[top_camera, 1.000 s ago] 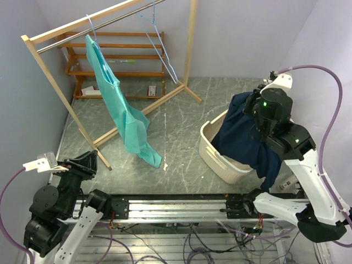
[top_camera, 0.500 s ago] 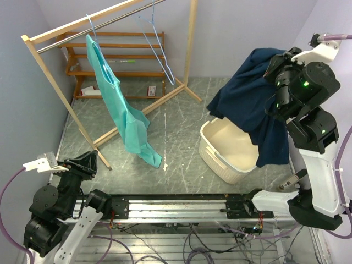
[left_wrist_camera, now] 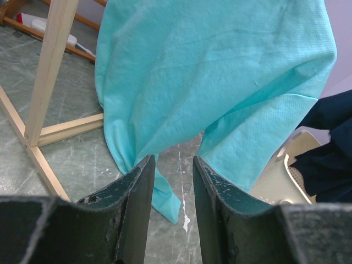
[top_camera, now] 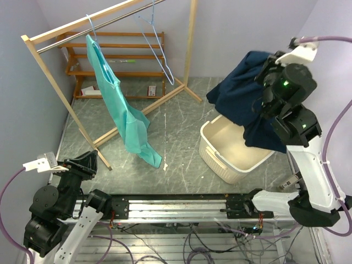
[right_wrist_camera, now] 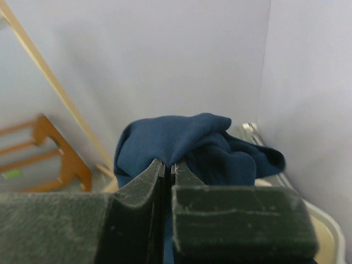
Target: Remove the t-shirt from the hanger
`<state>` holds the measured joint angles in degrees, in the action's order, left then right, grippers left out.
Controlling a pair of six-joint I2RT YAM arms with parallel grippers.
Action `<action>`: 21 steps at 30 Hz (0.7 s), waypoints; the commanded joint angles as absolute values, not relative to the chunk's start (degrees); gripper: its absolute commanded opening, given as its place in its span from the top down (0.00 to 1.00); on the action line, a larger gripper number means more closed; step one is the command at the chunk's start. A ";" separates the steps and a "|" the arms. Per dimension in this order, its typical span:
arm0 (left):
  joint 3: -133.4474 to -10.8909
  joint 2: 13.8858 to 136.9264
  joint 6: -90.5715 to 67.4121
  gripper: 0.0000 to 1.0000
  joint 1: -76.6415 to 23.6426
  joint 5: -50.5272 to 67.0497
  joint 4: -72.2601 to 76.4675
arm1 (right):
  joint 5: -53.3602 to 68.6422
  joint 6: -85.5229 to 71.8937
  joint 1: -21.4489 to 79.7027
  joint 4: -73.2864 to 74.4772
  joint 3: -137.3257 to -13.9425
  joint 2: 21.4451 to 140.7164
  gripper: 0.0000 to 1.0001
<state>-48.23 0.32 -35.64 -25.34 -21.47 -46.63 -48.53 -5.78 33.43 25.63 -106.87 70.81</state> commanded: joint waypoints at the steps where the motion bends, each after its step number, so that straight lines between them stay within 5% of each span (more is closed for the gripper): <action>1: -48.88 0.02 -36.23 0.55 -25.84 -22.68 -46.85 | -50.29 -12.43 33.31 31.55 -95.56 62.94 1.00; 12: -48.82 0.02 -36.10 0.56 -25.84 -22.41 -46.66 | -45.79 -28.10 33.31 46.22 -69.18 49.38 1.00; 21: -48.85 0.06 -36.03 0.56 -25.93 -22.31 -46.56 | -48.66 -31.50 33.27 51.01 -75.07 35.00 1.00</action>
<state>-48.23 0.32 -35.64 -25.36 -21.47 -46.63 -44.84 -29.21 33.43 49.87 -67.61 39.59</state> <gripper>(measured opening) 0.444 0.014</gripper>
